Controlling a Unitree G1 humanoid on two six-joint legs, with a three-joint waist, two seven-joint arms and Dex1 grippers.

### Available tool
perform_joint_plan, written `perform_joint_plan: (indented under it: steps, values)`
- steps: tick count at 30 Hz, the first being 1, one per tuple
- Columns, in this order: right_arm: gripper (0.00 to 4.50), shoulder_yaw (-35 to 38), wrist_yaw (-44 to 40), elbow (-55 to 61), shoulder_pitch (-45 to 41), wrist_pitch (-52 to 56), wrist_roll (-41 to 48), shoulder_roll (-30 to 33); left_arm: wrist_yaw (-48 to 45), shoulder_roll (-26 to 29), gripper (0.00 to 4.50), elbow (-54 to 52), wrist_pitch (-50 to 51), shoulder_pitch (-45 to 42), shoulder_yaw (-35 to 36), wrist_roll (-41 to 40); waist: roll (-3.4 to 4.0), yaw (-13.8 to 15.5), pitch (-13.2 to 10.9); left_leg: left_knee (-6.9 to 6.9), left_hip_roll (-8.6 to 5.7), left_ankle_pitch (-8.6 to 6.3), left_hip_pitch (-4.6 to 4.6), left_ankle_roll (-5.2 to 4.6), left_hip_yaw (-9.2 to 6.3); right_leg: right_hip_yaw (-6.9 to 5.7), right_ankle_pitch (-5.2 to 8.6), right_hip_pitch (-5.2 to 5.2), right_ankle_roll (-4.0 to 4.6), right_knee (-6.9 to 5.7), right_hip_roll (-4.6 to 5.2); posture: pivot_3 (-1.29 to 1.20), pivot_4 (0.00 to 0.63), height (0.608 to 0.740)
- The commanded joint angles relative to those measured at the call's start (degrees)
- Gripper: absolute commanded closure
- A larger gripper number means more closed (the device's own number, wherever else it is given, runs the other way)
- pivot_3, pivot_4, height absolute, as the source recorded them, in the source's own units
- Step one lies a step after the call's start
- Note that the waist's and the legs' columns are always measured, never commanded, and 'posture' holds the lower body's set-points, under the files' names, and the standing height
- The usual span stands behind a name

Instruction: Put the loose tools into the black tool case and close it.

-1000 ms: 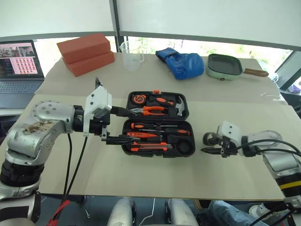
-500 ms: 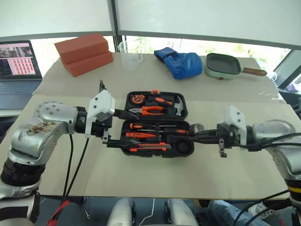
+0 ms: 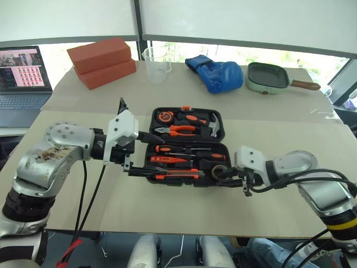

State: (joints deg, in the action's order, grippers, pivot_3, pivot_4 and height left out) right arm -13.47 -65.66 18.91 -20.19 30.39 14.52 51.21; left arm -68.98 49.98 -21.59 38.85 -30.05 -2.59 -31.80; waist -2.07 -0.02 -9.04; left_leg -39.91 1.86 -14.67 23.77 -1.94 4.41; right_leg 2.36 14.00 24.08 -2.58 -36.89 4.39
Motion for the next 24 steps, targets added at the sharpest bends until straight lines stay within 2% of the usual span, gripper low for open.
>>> perform_joint_plan:
  steps: [1,2,6,11,14,16,20,24]
  values:
    - [1.78,0.8,-1.0,0.5,-0.9,-0.3,0.8,0.2,0.5,0.2,0.0,-1.5,-0.3,-0.3,1.8,-1.4,0.0,0.0,0.0,0.0,0.0,0.0,0.01,0.0,0.0,0.0,0.0,0.01,0.0,0.0,0.0,0.0,0.15,0.738]
    - [1.55,1.3,-1.5,0.8,-0.9,0.1,1.5,0.3,0.6,0.3,0.0,-1.5,-0.3,-0.2,1.8,-1.4,0.0,0.0,0.0,0.0,0.0,0.0,0.01,0.0,0.01,0.0,0.0,0.02,0.0,0.0,0.0,0.0,0.15,0.738]
    - [0.06,8.0,-2.8,2.7,-2.0,5.4,9.2,0.9,1.2,0.6,0.0,-0.8,-0.2,1.0,1.9,-1.1,0.0,0.0,0.0,0.0,0.0,0.0,0.02,0.0,0.01,0.01,0.0,0.02,0.0,0.0,0.01,0.0,0.15,0.738]
    - [0.01,16.1,1.2,-3.2,-2.4,8.4,11.6,1.6,6.2,1.5,0.0,6.3,-1.1,5.4,4.2,3.6,0.0,0.0,0.0,0.01,0.03,0.0,-0.01,0.0,0.01,0.01,-0.01,0.02,0.01,0.0,0.0,0.0,0.15,0.738]
    - [0.75,18.0,3.4,-7.9,-1.9,7.7,10.7,1.0,6.3,2.5,0.75,10.1,-4.3,9.1,4.2,6.4,0.0,0.0,0.0,0.03,0.03,0.0,-0.01,0.0,0.05,0.01,-0.01,0.03,0.01,0.01,0.0,0.0,0.15,0.738]
    - [1.46,18.0,5.1,-12.5,-2.0,6.4,9.5,-0.1,7.8,2.7,1.54,14.0,-7.8,10.9,2.8,10.4,0.0,0.0,0.0,0.05,0.03,0.0,0.0,0.0,0.11,0.02,-0.01,0.06,0.01,0.03,0.01,0.0,0.15,0.738]
    - [2.78,14.6,7.4,-19.1,-3.3,-0.1,4.1,-2.2,11.8,-0.2,2.93,21.4,-10.7,8.4,0.4,15.4,0.0,0.2,0.0,0.05,0.01,0.0,0.01,0.0,0.31,0.02,-0.02,0.07,0.04,0.01,0.02,0.0,0.15,0.738]
    - [4.23,9.8,8.2,-20.1,-6.2,-4.6,-0.2,-5.5,11.5,-4.6,4.45,25.1,-12.9,4.3,-4.2,18.7,0.0,0.3,0.0,0.02,0.0,0.0,0.05,0.0,0.49,0.02,-0.04,0.1,0.01,0.01,0.03,0.0,0.15,0.738]
